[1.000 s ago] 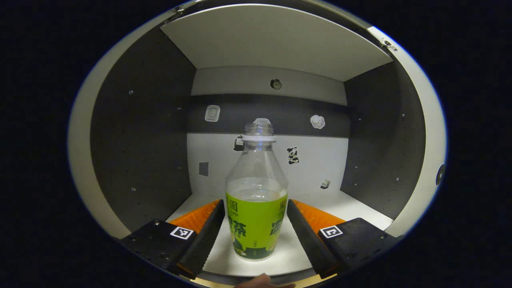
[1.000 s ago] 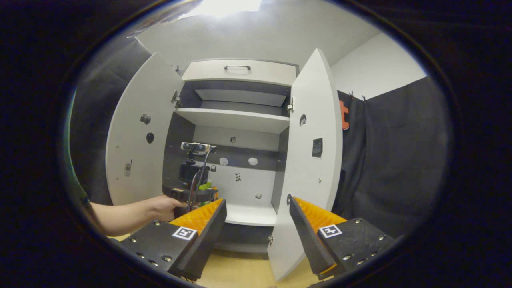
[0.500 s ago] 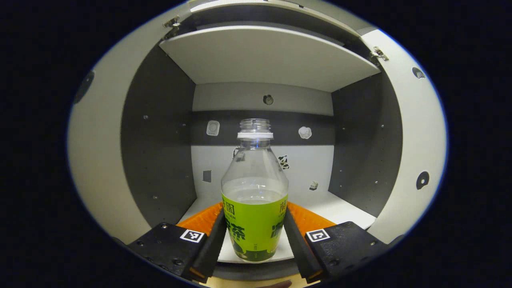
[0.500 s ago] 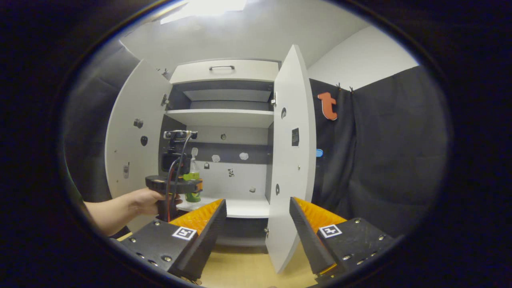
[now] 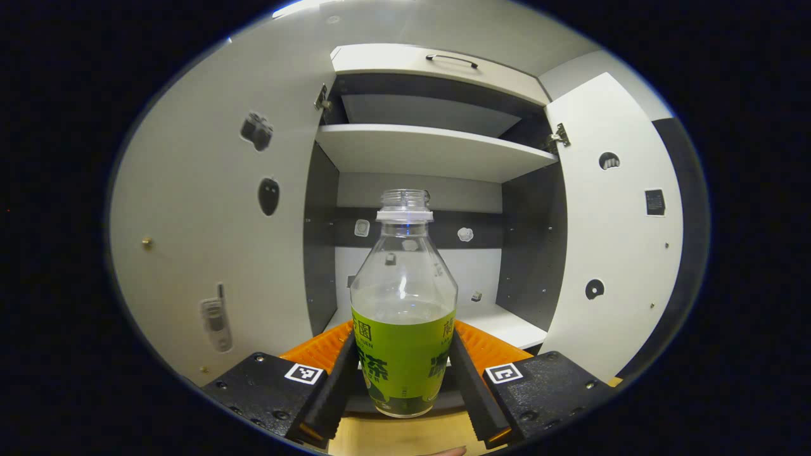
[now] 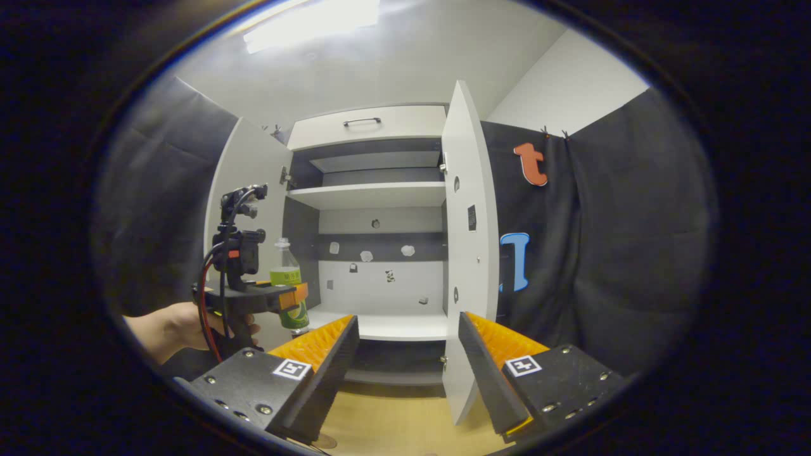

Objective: Grasp the bottle in the cabinet with the left hand and place it on the coaster, then close the right door with the right hand and the left door with the left hand.

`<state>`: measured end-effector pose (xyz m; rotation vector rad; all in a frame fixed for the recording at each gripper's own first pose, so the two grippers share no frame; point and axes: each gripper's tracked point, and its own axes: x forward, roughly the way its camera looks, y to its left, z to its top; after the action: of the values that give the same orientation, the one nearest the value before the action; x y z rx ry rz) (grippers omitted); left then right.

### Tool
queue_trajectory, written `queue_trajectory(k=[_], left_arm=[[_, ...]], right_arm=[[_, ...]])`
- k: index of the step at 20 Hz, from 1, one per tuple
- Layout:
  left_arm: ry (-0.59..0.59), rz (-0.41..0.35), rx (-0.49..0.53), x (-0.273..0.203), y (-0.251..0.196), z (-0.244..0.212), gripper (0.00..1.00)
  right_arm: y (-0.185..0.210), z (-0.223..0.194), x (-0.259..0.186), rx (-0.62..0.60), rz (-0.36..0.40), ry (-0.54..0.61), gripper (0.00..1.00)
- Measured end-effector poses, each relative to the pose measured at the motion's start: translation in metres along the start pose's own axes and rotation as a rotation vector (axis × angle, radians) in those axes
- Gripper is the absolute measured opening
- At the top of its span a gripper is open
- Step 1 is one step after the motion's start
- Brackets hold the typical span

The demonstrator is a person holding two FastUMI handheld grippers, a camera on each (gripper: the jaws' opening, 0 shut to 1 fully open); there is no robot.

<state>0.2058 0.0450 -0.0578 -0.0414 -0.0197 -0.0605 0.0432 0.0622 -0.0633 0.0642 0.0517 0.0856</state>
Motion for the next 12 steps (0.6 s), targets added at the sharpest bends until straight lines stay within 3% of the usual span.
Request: queue_trajectory(k=[6,10,12], left_arm=[[0.012,0.003,-0.051,-0.095,-0.017,-0.041,0.78],[0.103,0.010,-0.107,-0.143,-0.028,-0.100,0.78],[0.107,0.037,-0.083,-0.154,-0.021,-0.127,0.78]], right_arm=[[0.005,-0.016,-0.035,0.010,0.082,0.013,0.96],[0.003,-0.038,-0.046,0.028,0.079,0.070,0.96],[0.001,-0.040,-0.047,0.024,0.073,0.071,0.95]])
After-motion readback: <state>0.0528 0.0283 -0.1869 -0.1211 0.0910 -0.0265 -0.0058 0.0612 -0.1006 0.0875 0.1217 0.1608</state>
